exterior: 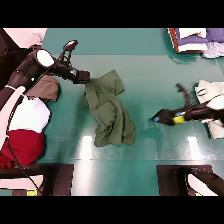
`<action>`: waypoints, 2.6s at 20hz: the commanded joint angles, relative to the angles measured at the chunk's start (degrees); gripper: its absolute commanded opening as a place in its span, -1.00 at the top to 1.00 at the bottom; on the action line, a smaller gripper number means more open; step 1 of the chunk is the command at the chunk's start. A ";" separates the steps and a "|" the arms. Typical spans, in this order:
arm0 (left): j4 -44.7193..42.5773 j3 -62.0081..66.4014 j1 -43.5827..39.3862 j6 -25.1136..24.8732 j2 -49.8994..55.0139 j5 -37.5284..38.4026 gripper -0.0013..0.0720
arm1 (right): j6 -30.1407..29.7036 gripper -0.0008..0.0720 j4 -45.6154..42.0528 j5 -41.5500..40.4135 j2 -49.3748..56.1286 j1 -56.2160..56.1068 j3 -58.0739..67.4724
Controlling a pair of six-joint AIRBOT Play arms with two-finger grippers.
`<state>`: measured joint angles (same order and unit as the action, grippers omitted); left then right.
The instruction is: Fold the shirts.
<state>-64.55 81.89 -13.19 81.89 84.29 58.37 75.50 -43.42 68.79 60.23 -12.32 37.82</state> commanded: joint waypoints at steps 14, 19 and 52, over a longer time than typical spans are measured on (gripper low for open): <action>-10.19 3.10 0.02 0.24 -6.99 4.66 0.90 | 0.96 0.93 -8.41 -8.00 15.50 -15.82 12.70; -11.93 13.44 0.00 0.17 -21.55 4.70 0.90 | 5.49 0.93 -19.80 -0.39 1.77 -3.28 31.26; 2.49 -42.64 0.00 -4.85 -25.62 12.52 -0.02 | 4.20 0.93 -22.62 14.40 13.51 -2.69 31.45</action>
<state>-63.44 41.76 -13.17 77.41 58.61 71.57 79.75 -66.17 84.53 74.17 -14.87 71.42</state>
